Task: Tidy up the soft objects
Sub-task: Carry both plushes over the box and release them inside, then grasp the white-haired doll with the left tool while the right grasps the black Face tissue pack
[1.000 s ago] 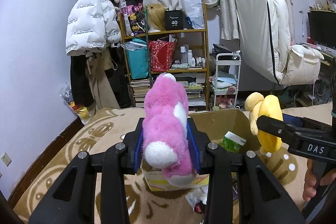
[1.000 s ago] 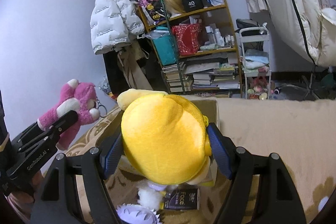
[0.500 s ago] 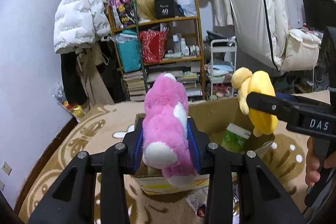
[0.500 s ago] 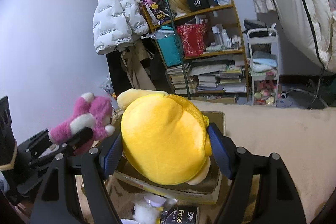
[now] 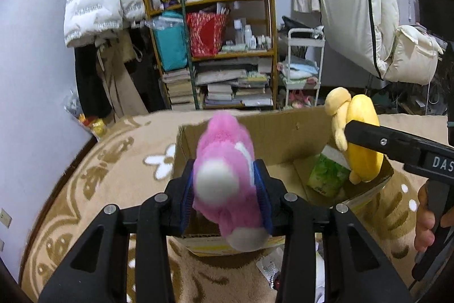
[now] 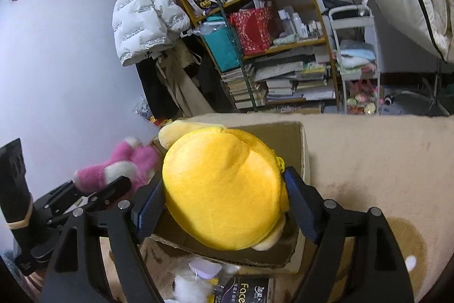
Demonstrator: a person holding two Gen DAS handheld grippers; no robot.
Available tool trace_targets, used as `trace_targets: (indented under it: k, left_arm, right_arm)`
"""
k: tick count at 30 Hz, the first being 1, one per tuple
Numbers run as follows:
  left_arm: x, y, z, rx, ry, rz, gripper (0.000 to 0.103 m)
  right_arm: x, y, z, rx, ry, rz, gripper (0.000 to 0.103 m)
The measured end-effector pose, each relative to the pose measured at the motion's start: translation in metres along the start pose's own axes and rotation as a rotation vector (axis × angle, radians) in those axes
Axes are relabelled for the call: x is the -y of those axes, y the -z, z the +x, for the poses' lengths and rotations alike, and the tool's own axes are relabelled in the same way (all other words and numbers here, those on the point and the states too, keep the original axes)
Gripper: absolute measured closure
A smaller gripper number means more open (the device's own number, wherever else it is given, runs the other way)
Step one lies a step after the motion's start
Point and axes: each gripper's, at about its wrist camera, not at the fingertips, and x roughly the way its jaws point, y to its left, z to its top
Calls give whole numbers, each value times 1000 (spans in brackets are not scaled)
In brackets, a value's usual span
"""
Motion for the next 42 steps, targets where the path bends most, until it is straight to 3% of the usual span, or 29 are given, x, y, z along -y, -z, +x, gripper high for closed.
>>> trace_targets:
  k: [4,7,11,13,24,28,35,42]
  left_arm:
    - [-4,3,5,-25,10,-24,61]
    - [-3,4,-1,-3,-19,-17,46]
    - [0,5,-4,-20,-26,-4,46]
    - [-1,6,-5,-29,-29,-13,36]
    - [-8,11,-24,-41,-51,-56,10]
    - [-8,13,-34,-50,-48,-56,8]
    - [-5,21,-54,-91,-39,-56,8]
    - [-2,29,-79,-138,-91,-59,8]
  right_arm:
    - [3,1,1,-11,22,-1,17]
    - [3,2,0,-16,22,-2,17]
    - [2,1,-1,-21,21,-14,15]
    - [0,2,-2,-23,26,-21,13]
    - [4,0,-24,15,47,27,0]
    - [4,0,-36,41,87,34,0]
    - [-2,7,-50,-4,80,33,0]
    - [-13,18,-68,-44,88,2,0]
